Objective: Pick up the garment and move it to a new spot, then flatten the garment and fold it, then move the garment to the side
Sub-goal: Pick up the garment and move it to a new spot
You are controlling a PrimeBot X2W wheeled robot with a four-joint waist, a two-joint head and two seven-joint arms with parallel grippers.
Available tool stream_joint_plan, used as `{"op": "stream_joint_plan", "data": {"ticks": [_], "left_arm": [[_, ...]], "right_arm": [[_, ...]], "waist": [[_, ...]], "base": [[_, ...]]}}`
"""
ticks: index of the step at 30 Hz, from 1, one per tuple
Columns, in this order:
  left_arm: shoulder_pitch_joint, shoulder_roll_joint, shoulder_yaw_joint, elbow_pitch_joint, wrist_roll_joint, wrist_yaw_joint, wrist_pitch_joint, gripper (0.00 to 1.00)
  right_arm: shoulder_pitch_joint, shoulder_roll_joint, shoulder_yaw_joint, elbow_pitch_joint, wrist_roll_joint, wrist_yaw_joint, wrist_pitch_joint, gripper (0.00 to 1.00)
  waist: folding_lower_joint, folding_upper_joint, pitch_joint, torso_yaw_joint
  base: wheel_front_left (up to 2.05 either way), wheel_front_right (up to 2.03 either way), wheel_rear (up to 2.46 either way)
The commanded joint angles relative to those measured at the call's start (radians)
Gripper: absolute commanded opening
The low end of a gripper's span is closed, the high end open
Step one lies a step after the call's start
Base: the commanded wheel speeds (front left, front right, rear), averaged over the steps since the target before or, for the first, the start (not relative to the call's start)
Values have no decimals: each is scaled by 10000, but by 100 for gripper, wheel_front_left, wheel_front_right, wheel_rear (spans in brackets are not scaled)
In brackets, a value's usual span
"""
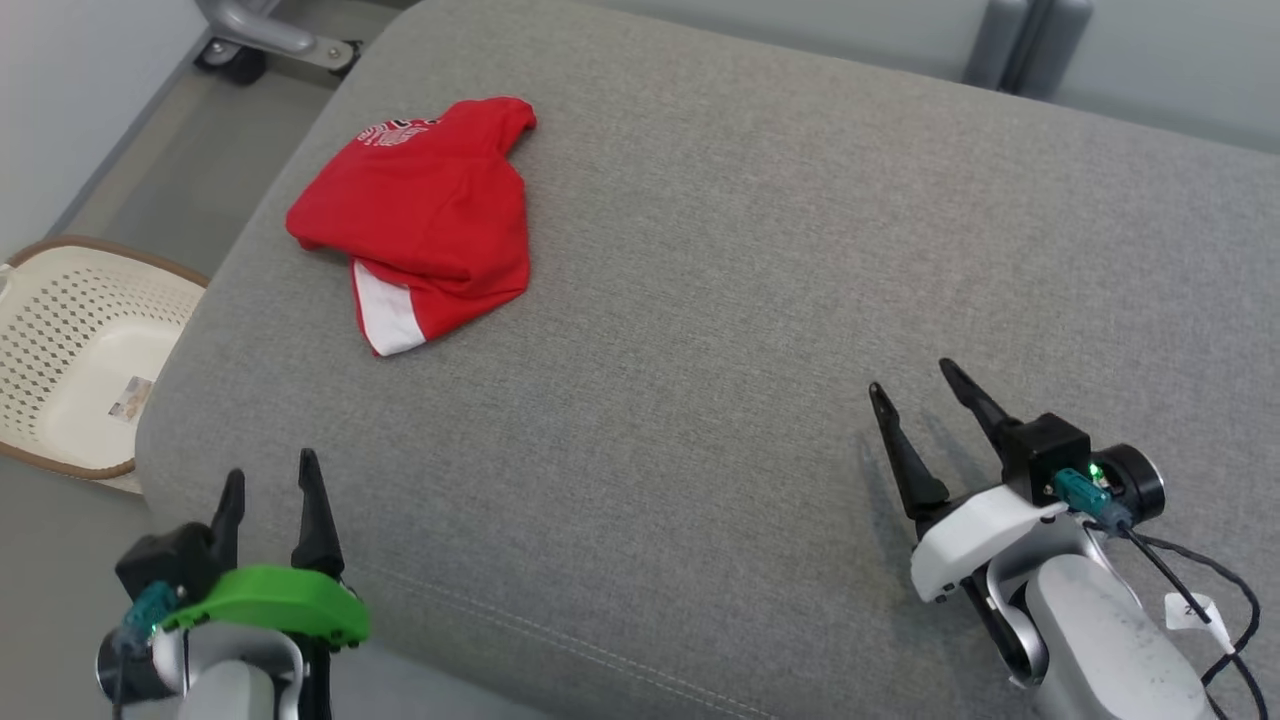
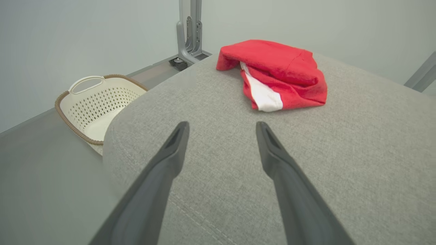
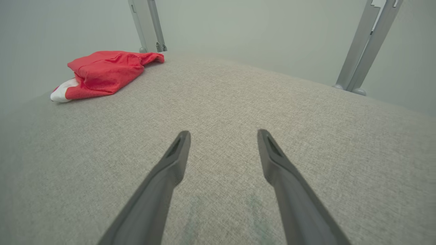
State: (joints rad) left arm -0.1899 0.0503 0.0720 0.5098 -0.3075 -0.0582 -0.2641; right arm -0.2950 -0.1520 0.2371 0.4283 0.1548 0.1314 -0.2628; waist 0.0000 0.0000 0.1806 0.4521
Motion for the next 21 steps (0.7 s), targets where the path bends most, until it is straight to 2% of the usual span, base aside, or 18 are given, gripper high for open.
{"op": "stream_joint_plan", "data": {"ticks": [1, 5, 9, 15, 21], "left_arm": [[-384, 68, 101, 172, -28, -112, 6, 100], [-1651, 421, 208, 864, -14, -463, 4, 100], [-2776, 939, 259, 1536, -52, -629, 4, 100], [-4076, 1553, 68, 2984, -598, -716, 28, 100], [-4820, 1849, -528, 3988, -1511, -719, 346, 100]], "right_arm": [[-161, -159, 42, -57, -145, -17, -22, 100], [-477, -437, -81, -249, -239, -19, -22, 100], [-673, -590, -191, -433, -269, -17, -22, 100], [-820, -780, -393, -637, -219, -17, -22, 100], [-843, -920, -576, -828, -224, -17, -22, 100]], "waist": [[0, 0, 563, -550], [0, 0, 1081, -1069], [0, 0, 1530, -1579], [0, 0, 2059, -2191], [0, 0, 2378, -2569]], "base": [[0, 0, 0], [0, 0, 0], [0, 0, 0], [0, 0, 0], [0, 0, 0]]}}
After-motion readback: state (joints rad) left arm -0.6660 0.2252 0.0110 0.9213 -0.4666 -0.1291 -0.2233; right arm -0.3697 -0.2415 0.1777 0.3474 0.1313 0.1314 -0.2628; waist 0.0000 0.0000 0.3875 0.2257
